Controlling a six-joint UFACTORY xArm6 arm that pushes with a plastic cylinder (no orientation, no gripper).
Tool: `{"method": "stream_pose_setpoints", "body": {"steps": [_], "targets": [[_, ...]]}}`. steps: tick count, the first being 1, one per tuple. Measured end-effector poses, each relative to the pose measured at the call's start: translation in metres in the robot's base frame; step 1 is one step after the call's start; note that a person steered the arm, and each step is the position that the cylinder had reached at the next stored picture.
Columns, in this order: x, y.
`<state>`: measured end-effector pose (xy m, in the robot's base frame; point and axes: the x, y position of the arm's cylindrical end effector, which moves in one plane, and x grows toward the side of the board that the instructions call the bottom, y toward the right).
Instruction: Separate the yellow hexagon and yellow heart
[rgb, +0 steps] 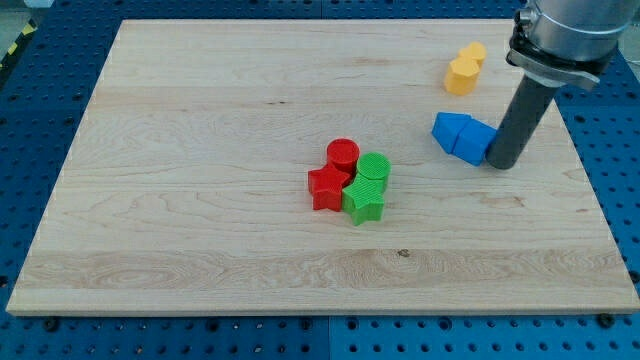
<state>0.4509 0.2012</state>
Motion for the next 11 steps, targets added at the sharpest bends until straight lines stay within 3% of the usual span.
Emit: {"method": "stream_pose_setpoints", "body": {"steps": [1, 6, 7, 9, 11], "targets": [[-0.016, -0.001], [0.003, 0.097], [-0.015, 0.120], [-0.115, 0.130], [-0.164, 0.080]]}}
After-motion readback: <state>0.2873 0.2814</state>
